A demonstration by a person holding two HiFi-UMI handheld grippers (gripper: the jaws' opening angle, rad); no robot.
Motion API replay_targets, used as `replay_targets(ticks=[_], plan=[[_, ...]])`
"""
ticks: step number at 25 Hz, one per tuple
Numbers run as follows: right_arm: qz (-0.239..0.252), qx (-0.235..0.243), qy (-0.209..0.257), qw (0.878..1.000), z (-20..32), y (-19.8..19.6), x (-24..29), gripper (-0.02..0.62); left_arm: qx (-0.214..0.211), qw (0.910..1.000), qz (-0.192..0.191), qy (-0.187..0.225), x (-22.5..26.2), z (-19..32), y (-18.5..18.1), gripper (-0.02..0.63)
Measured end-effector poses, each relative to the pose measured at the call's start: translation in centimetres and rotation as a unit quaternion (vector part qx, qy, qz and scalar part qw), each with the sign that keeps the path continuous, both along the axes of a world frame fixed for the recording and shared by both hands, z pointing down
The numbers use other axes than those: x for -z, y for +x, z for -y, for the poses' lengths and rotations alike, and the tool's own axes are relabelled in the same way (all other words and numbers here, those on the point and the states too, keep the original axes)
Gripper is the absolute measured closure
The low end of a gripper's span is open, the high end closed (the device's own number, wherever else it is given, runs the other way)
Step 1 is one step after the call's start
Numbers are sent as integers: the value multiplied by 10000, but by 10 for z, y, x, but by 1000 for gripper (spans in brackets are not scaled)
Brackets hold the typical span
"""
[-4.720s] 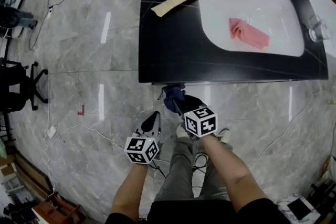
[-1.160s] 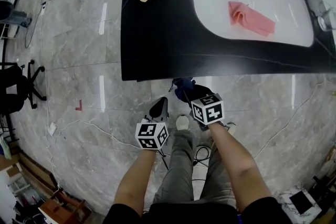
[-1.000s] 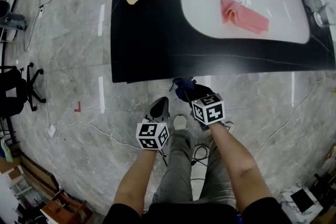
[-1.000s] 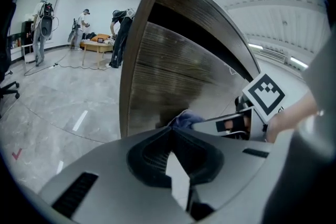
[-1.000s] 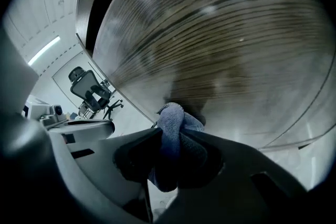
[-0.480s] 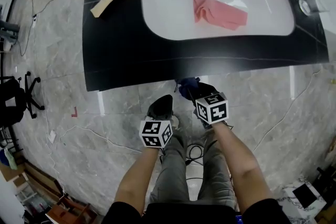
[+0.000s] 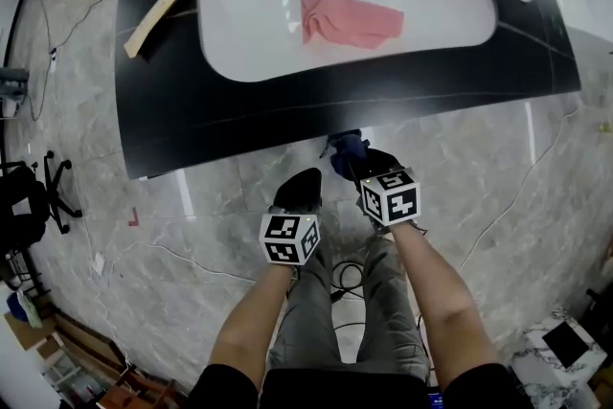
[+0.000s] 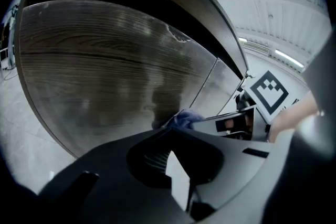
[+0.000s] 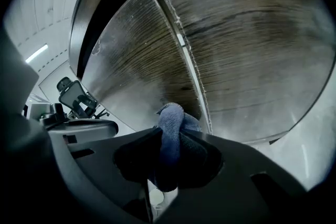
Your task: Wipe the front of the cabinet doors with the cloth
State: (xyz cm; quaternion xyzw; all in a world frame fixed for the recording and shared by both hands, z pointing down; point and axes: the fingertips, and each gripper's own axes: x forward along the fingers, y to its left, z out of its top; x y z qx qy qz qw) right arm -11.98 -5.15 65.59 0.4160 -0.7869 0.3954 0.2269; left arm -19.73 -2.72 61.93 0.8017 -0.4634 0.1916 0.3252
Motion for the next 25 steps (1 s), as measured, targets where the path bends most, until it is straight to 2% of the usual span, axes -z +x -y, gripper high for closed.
replay_targets(ticks=[4, 11, 19, 25], plan=[[215, 46, 85, 9997, -16, 7, 19, 506, -77, 9999, 64, -2, 5, -6, 17, 597], [488, 437, 331, 9973, -58, 25, 62, 506, -157, 9995, 138, 234, 33, -22, 52, 598], [653, 708, 576, 9937, -85, 60, 111, 506, 161, 9981, 124, 576, 82, -45, 85, 598], [605, 756, 913, 9911, -85, 74, 144, 506, 431, 9962, -135, 741, 114, -54, 92, 597]])
